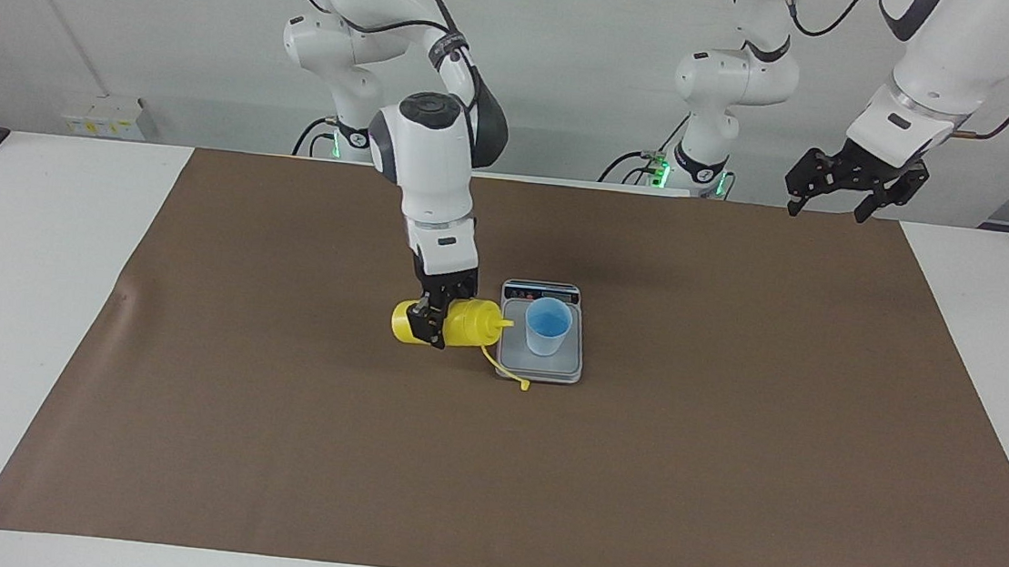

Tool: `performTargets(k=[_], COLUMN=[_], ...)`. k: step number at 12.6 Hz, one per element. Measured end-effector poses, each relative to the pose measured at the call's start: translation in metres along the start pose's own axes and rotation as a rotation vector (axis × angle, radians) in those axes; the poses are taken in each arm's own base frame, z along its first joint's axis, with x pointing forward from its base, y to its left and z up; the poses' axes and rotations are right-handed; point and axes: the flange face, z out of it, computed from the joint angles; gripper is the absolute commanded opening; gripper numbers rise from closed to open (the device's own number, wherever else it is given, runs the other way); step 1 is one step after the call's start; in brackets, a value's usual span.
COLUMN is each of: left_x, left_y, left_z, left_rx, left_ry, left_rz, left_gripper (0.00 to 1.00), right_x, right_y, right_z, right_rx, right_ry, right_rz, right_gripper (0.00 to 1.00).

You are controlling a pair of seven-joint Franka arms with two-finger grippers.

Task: Pour seasoning into cup on scale with both arms
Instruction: 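Lift the yellow bottle with the right gripper over the cup, then tilt the bottle nozzle down into the cup with the right gripper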

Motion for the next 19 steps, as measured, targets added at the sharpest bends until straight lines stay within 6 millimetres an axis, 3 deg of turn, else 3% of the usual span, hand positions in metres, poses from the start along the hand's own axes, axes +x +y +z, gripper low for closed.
performTargets(k=[3, 6, 9, 12, 19], left_x=[0.000, 0.000, 0.000, 0.000, 0.001], left_y=[-0.010, -0.008, -0.011, -0.014, -0.013], left_z=[0.000, 0.000, -0.001, -0.002, -0.003], left_rx=[-0.003, -0.003, -0.004, -0.017, -0.050], left_ry=[-0.001, 0.000, 0.005, 0.009, 0.020], left_rz=[-0.016, -0.013, -0.020, -0.027, -0.030], left_gripper=[1.00, 1.00, 1.00, 1.00, 1.00], right_x=[0.011, 0.023, 0.042, 0.065, 0.071], right_y=[-0.007, -0.018, -0.044, -0.058, -0.079], right_z=[0.001, 0.017, 0.034, 0.037, 0.043], right_rx=[-0.091, -0.206, -0.248, -0.300, -0.375], right_ry=[-0.063, -0.157, -0.248, -0.324, -0.428], right_rz=[-0.136, -0.323, -0.458, -0.543, -0.666], right_gripper=[0.00, 0.00, 0.00, 0.00, 0.00])
